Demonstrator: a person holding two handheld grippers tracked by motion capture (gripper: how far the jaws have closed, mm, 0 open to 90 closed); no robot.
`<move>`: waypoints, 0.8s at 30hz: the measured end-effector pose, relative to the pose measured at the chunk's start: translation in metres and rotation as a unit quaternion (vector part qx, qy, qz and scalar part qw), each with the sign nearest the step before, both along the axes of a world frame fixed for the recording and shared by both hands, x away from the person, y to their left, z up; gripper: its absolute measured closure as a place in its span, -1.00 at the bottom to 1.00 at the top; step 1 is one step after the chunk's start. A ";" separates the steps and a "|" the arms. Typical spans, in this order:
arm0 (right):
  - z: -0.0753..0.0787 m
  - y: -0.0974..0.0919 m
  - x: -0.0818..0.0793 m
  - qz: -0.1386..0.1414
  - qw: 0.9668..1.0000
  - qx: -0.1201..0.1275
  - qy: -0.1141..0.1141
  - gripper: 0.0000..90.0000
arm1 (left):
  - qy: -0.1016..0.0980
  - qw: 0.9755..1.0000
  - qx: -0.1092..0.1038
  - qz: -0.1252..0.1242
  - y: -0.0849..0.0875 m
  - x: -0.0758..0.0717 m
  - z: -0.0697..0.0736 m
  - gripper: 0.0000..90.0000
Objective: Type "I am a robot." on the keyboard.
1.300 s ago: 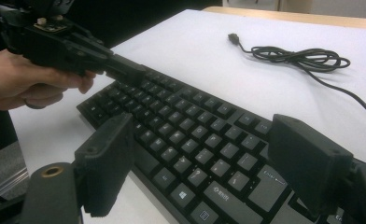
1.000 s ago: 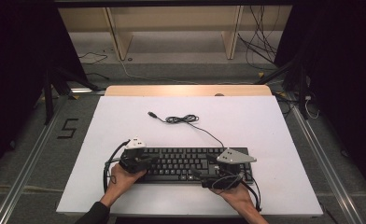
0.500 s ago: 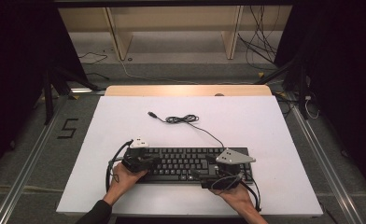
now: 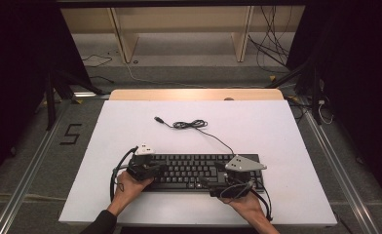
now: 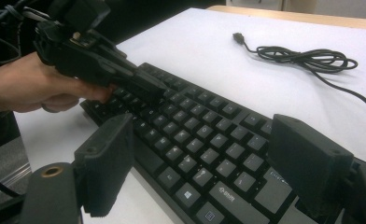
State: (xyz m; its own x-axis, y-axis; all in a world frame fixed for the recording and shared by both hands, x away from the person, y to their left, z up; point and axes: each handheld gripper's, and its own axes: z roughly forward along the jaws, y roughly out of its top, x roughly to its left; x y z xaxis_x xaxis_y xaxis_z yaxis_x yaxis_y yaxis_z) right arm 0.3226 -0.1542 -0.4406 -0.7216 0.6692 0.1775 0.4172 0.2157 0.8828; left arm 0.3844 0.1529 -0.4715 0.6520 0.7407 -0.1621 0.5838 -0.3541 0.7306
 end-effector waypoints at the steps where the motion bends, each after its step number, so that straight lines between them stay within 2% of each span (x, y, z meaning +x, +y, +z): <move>1: 0.000 0.000 0.000 0.000 1.000 0.000 0.000 -0.47 | -0.002 1.000 -0.004 0.002 0.001 -0.001 0.001 0.91; 6: 0.000 0.000 0.000 0.001 1.000 0.000 -0.002 -0.47 | -0.011 1.000 -0.023 0.012 0.007 -0.004 0.010 0.77; 14: 0.000 0.000 0.001 0.000 1.000 -0.001 -0.002 -0.47 | -0.026 0.997 -0.074 0.024 0.024 -0.012 0.021 0.46; 17: 0.000 0.001 0.001 0.001 1.000 -0.001 0.000 -0.47 | -0.023 0.995 -0.094 0.026 0.030 -0.015 0.022 0.17; 20: 0.000 0.002 0.001 0.002 1.000 -0.002 0.002 -0.47 | -0.028 0.993 -0.113 0.022 0.035 -0.018 0.023 -0.02; 24: -0.001 0.003 0.001 0.003 1.000 -0.001 0.002 -0.47 | -0.043 0.991 -0.128 0.021 0.039 -0.023 0.025 -0.23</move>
State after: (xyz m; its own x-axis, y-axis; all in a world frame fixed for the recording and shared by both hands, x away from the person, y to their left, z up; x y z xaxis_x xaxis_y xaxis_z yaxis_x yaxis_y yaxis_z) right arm 0.3237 -0.1513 -0.4412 -0.7254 0.6649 0.1779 0.4187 0.2211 0.8808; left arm 0.3611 0.1921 -0.4465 0.6417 0.7088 -0.2930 0.5249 -0.1273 0.8416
